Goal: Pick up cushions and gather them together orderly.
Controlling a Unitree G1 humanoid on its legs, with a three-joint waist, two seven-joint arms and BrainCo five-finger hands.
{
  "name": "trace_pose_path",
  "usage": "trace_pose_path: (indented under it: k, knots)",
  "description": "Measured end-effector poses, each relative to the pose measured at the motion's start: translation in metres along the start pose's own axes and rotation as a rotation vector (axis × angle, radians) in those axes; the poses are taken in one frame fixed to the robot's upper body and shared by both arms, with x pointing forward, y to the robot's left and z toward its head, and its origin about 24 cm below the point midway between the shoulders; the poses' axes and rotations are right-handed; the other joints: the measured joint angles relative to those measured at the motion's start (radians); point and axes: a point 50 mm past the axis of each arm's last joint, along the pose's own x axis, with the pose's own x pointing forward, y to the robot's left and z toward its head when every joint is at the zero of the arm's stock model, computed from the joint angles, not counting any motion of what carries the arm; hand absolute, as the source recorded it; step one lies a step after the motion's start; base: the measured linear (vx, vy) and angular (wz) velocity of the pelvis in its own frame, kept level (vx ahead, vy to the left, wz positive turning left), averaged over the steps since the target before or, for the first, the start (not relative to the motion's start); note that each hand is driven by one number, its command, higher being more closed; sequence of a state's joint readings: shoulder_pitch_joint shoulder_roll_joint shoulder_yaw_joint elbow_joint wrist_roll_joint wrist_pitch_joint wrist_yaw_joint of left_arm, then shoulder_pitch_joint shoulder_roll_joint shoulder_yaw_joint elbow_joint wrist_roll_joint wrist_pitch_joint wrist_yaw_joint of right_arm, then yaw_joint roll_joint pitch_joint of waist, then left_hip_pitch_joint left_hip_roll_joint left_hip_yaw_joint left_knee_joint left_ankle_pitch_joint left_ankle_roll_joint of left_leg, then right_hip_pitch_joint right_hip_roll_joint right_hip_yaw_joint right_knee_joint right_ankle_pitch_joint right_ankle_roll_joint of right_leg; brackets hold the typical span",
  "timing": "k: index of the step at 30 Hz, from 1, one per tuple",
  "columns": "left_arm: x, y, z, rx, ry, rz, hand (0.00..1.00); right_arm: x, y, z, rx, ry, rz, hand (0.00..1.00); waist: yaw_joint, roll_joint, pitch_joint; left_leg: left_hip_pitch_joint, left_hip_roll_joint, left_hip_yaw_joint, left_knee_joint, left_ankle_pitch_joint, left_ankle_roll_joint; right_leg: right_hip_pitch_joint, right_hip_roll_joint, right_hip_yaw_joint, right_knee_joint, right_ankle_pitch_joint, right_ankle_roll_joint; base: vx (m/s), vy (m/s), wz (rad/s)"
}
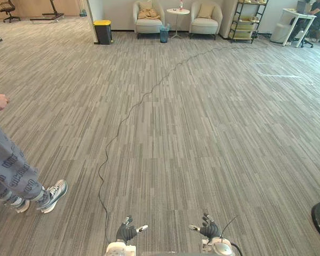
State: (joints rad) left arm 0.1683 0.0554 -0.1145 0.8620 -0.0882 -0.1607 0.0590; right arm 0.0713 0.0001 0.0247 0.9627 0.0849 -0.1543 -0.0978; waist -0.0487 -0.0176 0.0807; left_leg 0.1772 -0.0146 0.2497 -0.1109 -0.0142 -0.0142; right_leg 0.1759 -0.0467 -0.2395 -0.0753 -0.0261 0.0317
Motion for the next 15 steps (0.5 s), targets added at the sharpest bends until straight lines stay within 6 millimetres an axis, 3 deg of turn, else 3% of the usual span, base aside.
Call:
trace_pose_path:
  k: [15]
  knots:
    - [0.0086, 0.0059, -0.0047, -0.032, 0.084, 0.044, 0.0, 0.0053, -0.0092, 0.0009, 0.039, 0.045, -0.035, 0.0, -0.002, 0.004, 0.027, 0.0, 0.001, 0.002, 0.0, -0.004, -0.005, 0.0, 0.002, -0.001, -0.004, -0.002, 0.002, 0.0, 0.0, 0.0]
